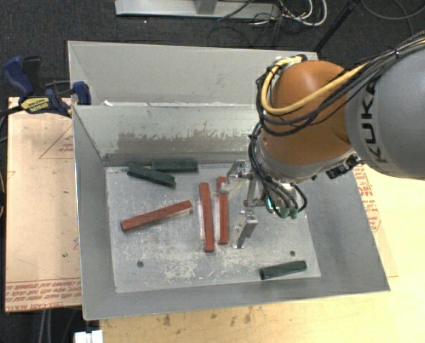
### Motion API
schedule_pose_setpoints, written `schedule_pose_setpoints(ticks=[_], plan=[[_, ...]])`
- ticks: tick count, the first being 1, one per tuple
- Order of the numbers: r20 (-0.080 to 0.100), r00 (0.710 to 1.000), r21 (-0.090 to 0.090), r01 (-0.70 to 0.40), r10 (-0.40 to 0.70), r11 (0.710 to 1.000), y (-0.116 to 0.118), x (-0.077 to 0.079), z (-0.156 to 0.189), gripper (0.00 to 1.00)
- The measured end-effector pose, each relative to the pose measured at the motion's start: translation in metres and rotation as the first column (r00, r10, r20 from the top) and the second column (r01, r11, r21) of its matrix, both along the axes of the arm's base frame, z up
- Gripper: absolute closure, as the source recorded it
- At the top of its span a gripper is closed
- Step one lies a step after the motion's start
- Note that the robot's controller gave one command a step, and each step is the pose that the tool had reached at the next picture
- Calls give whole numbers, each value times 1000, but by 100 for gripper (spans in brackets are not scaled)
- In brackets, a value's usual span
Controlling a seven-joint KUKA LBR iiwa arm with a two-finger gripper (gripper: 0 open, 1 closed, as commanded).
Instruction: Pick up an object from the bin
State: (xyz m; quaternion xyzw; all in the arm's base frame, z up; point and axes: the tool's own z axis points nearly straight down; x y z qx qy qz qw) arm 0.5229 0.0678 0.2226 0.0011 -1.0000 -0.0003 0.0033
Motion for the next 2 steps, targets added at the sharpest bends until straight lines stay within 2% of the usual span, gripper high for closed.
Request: schedule_pose_setpoints(ticks=[1, 2], plan=[[7, 1000, 0, 2, -2, 1000, 0, 2, 3, 0], [16, 993, 0, -120, 120, 993, -2, 7, -23, 0]])
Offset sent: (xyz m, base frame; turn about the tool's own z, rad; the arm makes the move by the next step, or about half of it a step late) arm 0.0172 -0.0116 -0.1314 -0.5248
